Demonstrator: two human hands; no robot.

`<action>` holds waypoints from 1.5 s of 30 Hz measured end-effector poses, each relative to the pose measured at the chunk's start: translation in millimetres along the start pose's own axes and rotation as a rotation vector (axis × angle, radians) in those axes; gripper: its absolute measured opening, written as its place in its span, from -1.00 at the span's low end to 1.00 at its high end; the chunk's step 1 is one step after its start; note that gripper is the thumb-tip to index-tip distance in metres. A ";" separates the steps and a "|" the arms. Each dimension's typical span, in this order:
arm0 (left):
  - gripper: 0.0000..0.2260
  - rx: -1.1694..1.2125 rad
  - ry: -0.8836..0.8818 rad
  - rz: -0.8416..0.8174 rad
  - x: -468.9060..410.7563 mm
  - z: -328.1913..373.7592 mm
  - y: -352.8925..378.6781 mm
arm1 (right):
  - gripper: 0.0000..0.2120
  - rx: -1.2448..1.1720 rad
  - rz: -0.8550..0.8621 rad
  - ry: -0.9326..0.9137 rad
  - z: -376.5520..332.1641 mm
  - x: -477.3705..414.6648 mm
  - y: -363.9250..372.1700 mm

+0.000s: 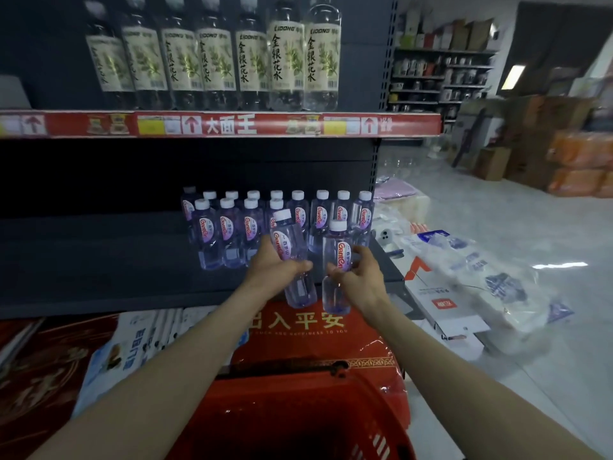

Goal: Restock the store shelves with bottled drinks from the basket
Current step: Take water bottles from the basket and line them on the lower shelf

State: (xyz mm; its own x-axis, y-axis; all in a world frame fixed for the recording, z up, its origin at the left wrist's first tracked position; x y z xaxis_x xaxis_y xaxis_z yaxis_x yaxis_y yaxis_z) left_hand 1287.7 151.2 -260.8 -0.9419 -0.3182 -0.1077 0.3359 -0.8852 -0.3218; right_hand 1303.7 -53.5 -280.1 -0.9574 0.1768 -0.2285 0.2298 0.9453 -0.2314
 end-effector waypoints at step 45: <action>-0.52 -0.280 0.191 0.383 -56.1 -88.4 45.6 | -0.64 0.366 0.159 -0.241 86.0 -62.7 42.0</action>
State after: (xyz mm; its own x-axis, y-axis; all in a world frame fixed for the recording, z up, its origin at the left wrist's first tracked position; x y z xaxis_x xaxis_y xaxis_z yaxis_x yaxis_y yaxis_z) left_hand 1355.3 158.7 -352.5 -0.7447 -0.5115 -0.4286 0.6672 -0.5842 -0.4622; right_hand 1388.4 -48.5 -356.8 -0.8471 0.2024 -0.4913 0.4587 0.7453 -0.4838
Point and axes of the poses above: each hand's wrist, its own x-axis away from the middle knuckle, its own y-axis out of the palm, z = x × y, the point moved 9 cm from there along -x, towards the middle knuckle, and after that the axes turned 8 degrees about z, right-handed, at the moved point
